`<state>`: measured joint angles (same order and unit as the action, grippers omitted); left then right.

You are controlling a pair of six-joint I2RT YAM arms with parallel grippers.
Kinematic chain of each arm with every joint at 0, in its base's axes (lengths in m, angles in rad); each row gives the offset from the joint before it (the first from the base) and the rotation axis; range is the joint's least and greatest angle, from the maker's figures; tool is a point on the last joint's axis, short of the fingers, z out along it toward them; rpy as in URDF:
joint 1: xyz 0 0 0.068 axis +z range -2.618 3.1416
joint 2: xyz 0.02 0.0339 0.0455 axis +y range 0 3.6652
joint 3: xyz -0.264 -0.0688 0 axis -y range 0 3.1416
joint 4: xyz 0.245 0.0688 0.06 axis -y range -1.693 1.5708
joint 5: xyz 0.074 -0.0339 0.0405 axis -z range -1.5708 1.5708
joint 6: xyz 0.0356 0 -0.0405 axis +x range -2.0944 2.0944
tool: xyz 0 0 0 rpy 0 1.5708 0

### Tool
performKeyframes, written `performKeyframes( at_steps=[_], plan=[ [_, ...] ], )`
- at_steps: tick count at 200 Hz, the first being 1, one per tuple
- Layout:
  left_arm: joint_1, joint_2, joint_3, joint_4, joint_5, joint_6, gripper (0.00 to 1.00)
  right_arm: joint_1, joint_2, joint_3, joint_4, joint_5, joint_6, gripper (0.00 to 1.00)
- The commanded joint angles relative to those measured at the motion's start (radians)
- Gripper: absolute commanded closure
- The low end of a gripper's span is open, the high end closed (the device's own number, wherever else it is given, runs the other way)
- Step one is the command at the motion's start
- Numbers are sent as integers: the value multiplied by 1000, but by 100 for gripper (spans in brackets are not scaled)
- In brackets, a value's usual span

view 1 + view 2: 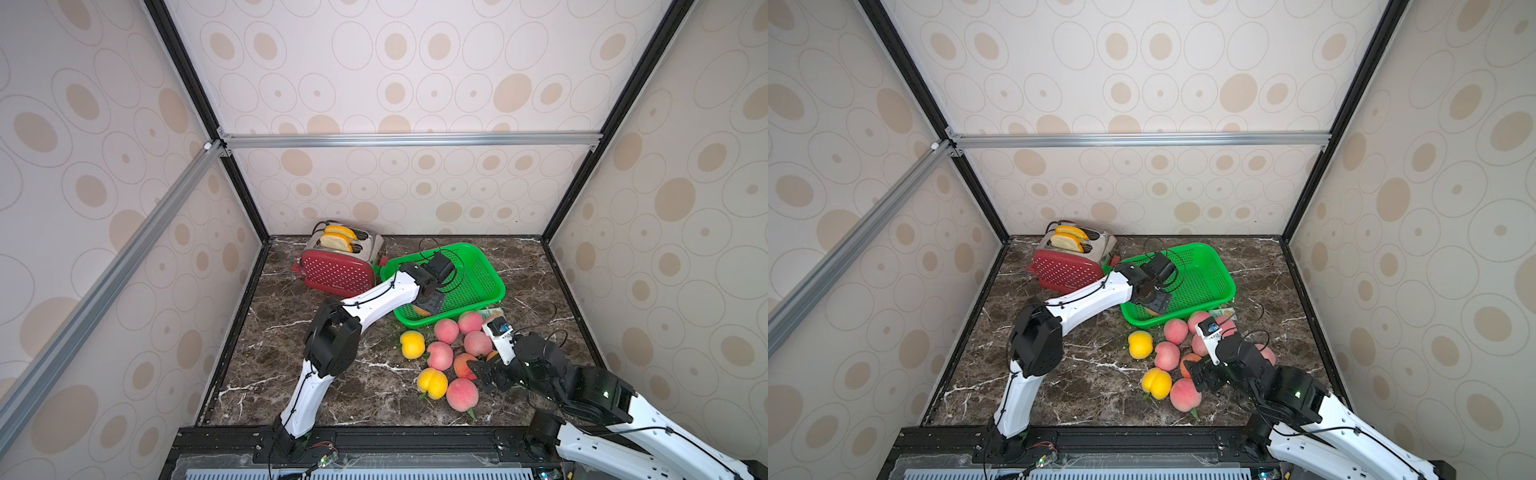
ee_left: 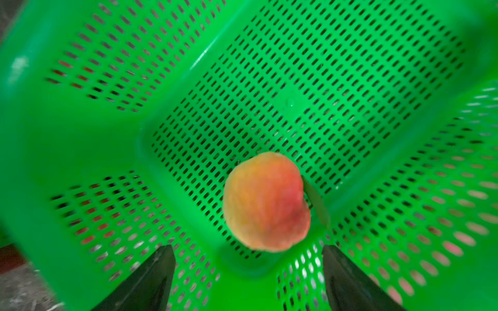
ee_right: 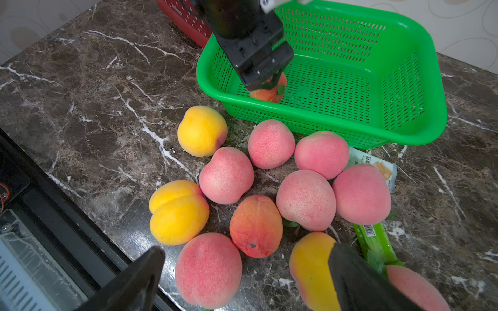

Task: Put the peaches into the basket
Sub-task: Place the peach in the basket, then pick up the peach from the center of the board.

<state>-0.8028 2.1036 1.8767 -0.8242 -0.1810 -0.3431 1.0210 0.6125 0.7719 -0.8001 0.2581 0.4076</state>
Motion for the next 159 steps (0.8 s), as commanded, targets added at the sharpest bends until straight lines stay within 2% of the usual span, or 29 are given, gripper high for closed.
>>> performKeyframes(
  at_steps=[1,48,97,159],
  plan=[
    [4,-176,-32,54,10,41,6,7,35,-19,9,14,-1,0],
    [3,-404,-225,55,34,24,3,6,68,-55,20,-13,98,0],
    [-6,-704,-547,77,16,-36,2,13,120,-77,33,-87,181,0],
    [-26,-1068,-934,87,-5,-152,1,187,194,-84,-26,24,308,0]
  ],
)
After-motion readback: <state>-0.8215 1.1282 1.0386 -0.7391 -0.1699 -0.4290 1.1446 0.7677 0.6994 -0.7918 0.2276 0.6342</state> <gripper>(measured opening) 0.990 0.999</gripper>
